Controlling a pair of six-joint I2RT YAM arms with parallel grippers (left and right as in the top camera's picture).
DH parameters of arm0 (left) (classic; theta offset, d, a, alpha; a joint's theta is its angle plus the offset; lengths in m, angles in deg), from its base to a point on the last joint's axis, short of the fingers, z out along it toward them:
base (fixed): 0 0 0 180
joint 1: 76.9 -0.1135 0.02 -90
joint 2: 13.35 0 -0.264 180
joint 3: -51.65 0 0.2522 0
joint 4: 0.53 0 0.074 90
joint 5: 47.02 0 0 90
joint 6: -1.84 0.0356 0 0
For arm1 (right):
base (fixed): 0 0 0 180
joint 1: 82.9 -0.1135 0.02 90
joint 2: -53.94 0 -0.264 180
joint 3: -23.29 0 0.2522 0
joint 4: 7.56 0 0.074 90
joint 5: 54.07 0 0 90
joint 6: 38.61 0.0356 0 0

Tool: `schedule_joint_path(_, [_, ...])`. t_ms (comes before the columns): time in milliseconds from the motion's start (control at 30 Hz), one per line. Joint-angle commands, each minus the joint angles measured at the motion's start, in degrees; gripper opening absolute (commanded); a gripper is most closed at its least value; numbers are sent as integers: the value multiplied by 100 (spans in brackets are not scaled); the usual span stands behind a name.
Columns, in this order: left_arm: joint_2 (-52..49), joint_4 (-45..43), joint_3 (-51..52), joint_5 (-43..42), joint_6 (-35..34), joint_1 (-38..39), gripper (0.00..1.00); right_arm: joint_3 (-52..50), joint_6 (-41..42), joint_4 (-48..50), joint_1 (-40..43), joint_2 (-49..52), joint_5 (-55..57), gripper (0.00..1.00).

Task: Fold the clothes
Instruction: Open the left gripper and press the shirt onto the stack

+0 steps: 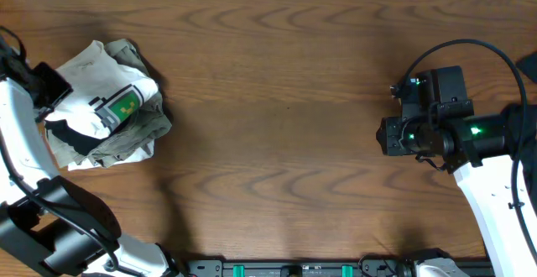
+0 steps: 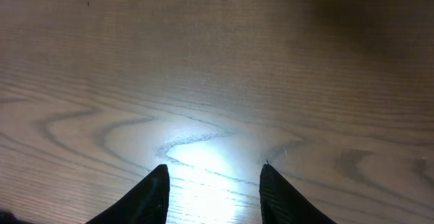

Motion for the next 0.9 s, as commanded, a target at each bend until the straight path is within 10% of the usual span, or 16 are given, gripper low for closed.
schedule_joint_path(0, [90,-28,-177,-267,-334,-63,47,-17,-81,33,31,-4,55,42])
schedule_joint_path(233, [85,-369,-177,-1952,387,9,47,-17,-39,50,63,-2,59,43])
schedule_joint_path(867, [-636,-332,240,-1945,479,-76,48,-20,-39,-48,63,83,50,43])
